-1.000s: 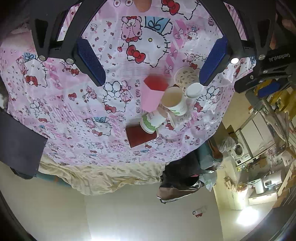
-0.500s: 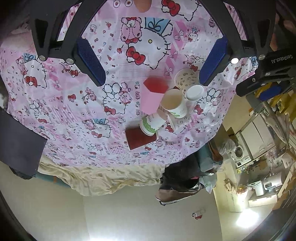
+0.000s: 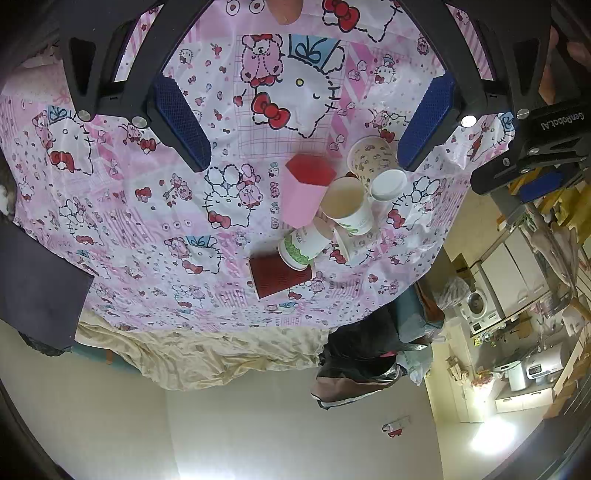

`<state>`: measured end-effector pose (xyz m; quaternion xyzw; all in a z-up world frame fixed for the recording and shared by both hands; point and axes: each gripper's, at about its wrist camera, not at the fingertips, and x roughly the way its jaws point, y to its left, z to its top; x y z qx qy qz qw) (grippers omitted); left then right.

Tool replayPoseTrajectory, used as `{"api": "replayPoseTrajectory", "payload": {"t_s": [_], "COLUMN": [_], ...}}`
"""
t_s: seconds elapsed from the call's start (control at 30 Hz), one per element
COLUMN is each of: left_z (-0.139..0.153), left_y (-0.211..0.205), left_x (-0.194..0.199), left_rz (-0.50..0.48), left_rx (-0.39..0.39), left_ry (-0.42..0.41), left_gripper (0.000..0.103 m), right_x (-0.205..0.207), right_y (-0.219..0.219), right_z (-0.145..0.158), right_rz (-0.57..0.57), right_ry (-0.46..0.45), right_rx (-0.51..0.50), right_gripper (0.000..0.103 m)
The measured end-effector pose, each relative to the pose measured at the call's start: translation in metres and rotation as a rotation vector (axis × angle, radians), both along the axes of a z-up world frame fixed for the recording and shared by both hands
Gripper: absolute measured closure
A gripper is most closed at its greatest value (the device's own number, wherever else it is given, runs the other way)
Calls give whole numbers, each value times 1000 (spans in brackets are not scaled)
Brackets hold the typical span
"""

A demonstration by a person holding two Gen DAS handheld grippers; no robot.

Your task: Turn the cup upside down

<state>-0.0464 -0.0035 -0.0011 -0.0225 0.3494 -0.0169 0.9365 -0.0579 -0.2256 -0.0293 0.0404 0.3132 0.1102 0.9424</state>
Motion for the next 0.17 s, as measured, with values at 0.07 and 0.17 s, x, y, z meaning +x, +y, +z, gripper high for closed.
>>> {"api": "replayPoseTrajectory", "payload": {"t_s": [0.07, 0.17], "left_z": [0, 0], "left_y": [1, 3], "left_x": [1, 2], "left_rz": [1, 1], "left_rx": [-1, -7], "left_ry": [6, 7], "left_gripper": [0, 0], "right_x": [0, 0], "right_y": [0, 1], "right_z": [0, 0], "right_rz": [2, 4], "right_ry": [0, -1], "right_rx": [-1, -2], "right_gripper": [0, 0]}}
